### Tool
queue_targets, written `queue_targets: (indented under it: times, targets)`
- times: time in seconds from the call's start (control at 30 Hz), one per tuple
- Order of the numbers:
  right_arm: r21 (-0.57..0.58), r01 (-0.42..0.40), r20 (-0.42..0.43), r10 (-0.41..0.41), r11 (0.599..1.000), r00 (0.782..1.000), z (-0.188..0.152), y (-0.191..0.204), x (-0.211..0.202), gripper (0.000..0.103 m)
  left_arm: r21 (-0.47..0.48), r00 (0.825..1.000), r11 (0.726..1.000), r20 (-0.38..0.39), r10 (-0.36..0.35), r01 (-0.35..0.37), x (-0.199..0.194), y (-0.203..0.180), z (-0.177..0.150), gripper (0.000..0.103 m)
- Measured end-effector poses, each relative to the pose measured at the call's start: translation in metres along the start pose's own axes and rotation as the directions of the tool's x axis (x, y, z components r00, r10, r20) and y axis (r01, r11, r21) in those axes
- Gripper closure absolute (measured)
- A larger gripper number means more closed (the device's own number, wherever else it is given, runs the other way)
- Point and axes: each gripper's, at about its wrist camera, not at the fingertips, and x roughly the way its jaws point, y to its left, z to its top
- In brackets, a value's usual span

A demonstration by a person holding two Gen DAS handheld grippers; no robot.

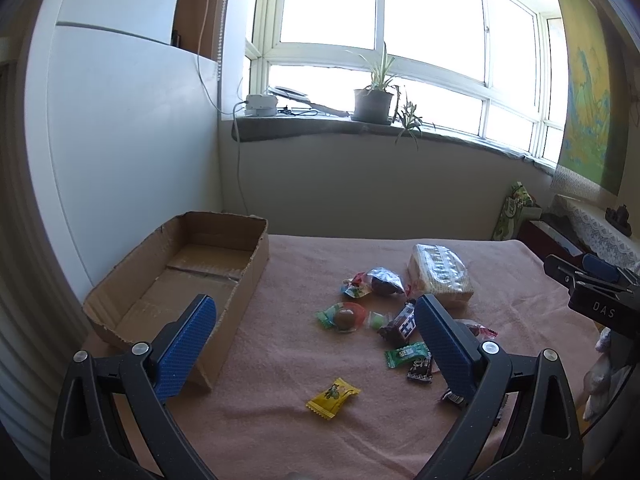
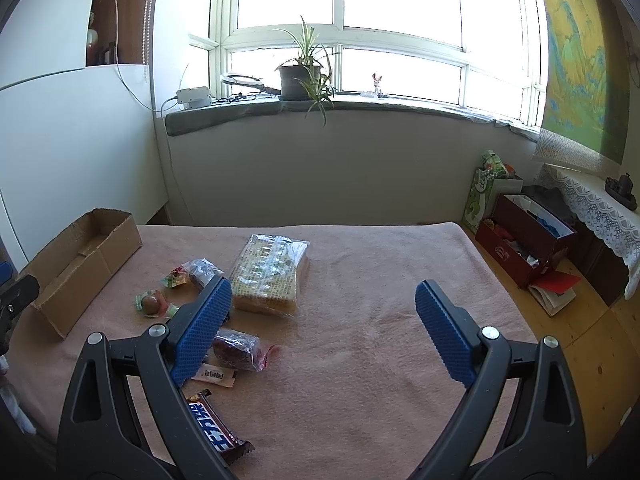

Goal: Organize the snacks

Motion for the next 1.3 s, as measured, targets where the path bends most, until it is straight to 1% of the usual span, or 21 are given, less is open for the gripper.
queue_targets:
  times: [1.3]
  targets:
    - [-0.011, -0.014, -0.014, 0.014, 1.0, 1.0, -0.0012, 0.0049, 0.0066, 0.008, 0.006, 1.0, 1.0, -0.012, -0.014, 0.014, 0.002, 0.0014, -0.0035, 0.007]
